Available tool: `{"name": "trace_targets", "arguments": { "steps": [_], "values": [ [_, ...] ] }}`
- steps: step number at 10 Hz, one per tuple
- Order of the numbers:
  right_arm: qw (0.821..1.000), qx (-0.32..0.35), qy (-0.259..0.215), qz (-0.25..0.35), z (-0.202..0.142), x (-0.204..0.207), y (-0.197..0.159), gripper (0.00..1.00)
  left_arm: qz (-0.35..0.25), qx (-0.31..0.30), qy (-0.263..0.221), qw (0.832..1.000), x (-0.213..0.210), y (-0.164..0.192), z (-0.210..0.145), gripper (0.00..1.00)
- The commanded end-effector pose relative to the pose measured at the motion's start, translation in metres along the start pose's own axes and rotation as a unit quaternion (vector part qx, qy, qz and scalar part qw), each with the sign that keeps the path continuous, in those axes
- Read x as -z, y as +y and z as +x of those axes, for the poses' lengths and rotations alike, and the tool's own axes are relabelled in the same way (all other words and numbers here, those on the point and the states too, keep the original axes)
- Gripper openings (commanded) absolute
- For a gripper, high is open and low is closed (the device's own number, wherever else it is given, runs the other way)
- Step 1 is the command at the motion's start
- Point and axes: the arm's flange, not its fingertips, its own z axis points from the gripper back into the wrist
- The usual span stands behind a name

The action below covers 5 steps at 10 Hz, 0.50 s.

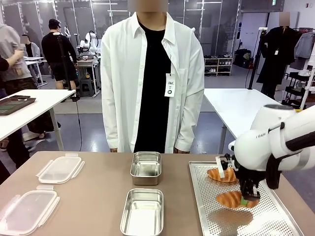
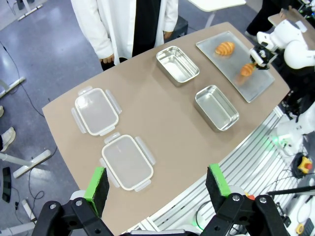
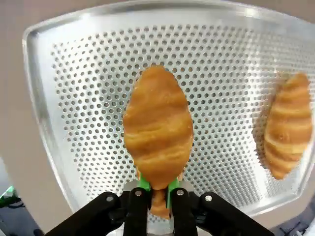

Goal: Place the bread into the airtight container.
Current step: Pick up a Butter Roll and place it into an empty Airtight Container.

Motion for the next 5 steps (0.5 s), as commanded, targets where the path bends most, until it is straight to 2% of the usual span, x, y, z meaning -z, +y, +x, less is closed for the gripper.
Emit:
{"name": "trace_targets", "arguments": {
  "steps": [1,3,5],
  "values": [
    [1.000,0.001,-0.003,-0.009,0.022,-0.055,0.006,0.14,-0.001,0.007,0.003,1.000,-0.002,-0.001,0.000,1.00],
    [1.000,0.016,-0.016,-0.016,0.056,-0.092,0.020,0.14,-0.001,0.007,0.003,1.000,-0.002,-0.001,0.000,1.00],
    [0.999,0.029,-0.003,-0.046,0.114,-0.113,0.043,0.14,-0.001,0.007,0.003,1.000,-0.002,-0.001,0.000,1.00]
  ]
}}
